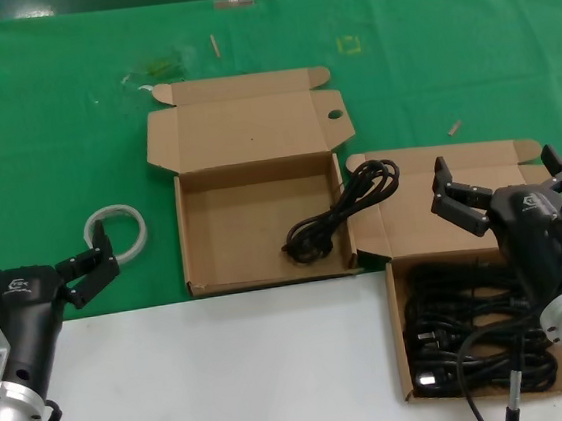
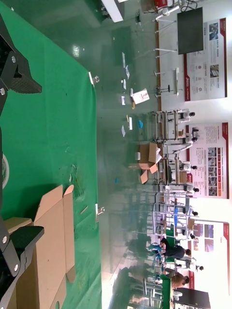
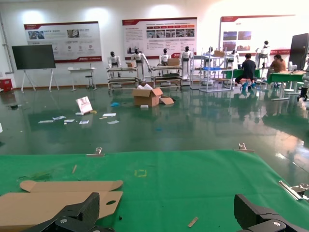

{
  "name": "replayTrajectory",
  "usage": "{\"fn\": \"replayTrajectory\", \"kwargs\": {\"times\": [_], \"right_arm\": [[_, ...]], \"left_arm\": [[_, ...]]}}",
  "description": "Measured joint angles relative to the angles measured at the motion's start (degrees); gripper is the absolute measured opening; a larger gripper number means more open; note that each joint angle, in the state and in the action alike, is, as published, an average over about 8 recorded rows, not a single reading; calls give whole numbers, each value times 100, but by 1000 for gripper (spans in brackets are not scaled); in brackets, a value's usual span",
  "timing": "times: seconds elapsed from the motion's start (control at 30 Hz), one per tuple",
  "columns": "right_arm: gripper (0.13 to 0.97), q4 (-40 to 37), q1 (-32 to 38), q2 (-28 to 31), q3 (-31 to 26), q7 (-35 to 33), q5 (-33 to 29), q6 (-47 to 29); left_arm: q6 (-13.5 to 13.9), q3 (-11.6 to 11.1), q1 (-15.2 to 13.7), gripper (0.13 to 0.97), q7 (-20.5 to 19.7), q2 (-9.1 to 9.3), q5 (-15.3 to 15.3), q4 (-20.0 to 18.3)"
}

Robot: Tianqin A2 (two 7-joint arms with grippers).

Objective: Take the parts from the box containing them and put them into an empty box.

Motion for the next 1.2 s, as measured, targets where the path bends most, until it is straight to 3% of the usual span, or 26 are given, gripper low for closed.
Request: {"fn": "replayTrajectory", "kwargs": {"times": [1.2], "right_arm": [[966, 0, 0, 0, 0, 0, 0, 0]], "left_arm": [[0, 0, 0, 965, 0, 0, 0, 0]]}}
